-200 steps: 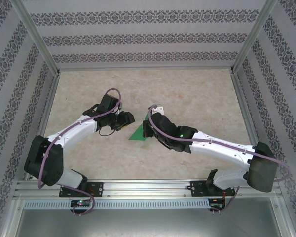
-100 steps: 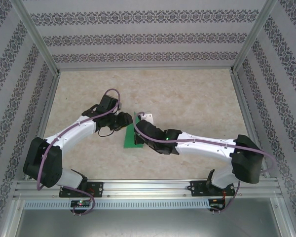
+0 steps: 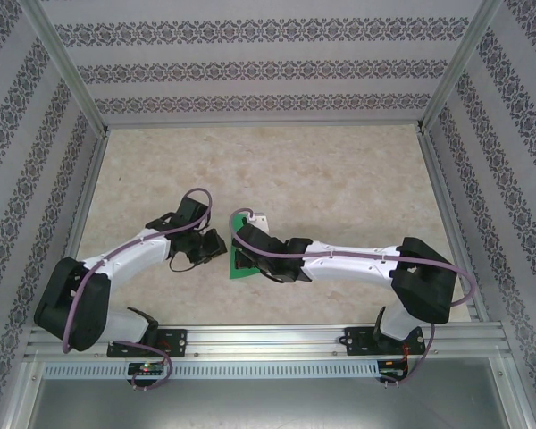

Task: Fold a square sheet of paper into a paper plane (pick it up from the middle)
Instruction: Fold the triangle a second time at the center of the table.

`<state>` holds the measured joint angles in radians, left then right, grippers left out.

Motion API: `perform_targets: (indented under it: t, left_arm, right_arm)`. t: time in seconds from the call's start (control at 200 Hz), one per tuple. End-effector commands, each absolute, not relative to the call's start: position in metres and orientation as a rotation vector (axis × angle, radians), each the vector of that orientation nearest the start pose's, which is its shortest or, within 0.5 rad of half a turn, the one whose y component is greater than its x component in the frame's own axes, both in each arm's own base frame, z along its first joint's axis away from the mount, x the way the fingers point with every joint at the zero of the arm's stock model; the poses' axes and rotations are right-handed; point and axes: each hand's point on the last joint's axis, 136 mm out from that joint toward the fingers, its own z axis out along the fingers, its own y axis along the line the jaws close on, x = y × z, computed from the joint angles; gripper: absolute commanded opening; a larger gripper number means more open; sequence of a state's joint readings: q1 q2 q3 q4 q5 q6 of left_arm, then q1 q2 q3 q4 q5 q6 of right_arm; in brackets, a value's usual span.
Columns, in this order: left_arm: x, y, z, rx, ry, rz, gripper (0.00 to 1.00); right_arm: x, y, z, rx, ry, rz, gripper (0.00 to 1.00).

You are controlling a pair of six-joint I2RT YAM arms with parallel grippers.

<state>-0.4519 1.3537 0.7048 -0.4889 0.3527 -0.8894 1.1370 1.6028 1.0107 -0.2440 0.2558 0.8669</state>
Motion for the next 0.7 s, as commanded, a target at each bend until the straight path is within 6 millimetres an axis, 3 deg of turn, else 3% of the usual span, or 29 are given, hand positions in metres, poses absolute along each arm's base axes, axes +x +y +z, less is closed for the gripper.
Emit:
perform_targets:
  t: [0.0,0.28,0.46,0.699]
  left_arm:
    - [0.242,-0.183,0.068,-0.546,2.816,-0.848,0.17]
    - [0.25,-0.198,0.074,-0.508,2.798,-0.94,0.17]
    - [0.256,-0.214,0.071,-0.475,2.808,-1.012,0.16]
    - [0.263,-0.227,0.059,-0.475,2.829,-1.039,0.15]
  right_arm:
    - [0.217,0.38,0.117,-0.196,2.448,0.705,0.0]
    - [0.22,0.375,0.134,-0.188,2.424,0.772,0.0]
    - [0.215,0.382,0.127,-0.233,2.444,0.799,0.0]
    - [0.211,0.378,0.108,-0.31,2.501,0.706,0.06]
